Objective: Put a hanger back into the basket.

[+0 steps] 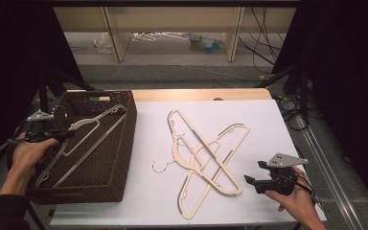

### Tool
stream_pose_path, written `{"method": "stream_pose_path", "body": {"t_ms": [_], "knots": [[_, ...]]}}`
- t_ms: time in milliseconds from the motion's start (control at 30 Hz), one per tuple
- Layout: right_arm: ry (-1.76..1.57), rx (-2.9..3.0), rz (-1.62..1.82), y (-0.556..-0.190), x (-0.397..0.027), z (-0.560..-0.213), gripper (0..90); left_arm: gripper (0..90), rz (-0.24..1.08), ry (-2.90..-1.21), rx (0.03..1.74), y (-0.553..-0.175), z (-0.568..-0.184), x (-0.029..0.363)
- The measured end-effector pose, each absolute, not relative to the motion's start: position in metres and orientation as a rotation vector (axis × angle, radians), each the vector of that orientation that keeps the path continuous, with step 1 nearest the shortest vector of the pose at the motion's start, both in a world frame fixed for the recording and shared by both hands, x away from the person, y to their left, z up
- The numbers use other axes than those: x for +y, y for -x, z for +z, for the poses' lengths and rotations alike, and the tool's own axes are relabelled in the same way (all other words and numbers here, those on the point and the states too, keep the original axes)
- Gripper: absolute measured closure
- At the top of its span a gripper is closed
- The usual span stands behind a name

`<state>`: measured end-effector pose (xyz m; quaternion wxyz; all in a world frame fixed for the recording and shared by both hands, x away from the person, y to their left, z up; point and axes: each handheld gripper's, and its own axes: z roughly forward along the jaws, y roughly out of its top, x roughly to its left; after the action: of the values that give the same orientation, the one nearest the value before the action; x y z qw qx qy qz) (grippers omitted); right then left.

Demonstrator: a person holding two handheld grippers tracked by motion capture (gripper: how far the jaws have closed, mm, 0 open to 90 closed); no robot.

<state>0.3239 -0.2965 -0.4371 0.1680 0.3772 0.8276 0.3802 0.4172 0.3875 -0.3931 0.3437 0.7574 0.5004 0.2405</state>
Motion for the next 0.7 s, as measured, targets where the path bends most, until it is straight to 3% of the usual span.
{"method": "stream_pose_path", "body": {"t_ms": [167, 233, 700], "knots": [[-1.047, 2.348, 1.091, -0.323, -0.294, -0.437, 26.6, 56.0, 0.738, -1.882, 1.451, -0.405, -0.386, 0.383], [-1.038, 2.36, 1.091, -0.323, -0.292, -0.437, 26.6, 54.8, 0.736, -1.874, 1.435, -0.404, -0.385, 0.381], [-0.983, 2.364, 1.148, -0.316, -0.275, -0.439, 26.7, 31.6, 0.537, -1.744, 0.949, -0.351, -0.359, 0.255]]}}
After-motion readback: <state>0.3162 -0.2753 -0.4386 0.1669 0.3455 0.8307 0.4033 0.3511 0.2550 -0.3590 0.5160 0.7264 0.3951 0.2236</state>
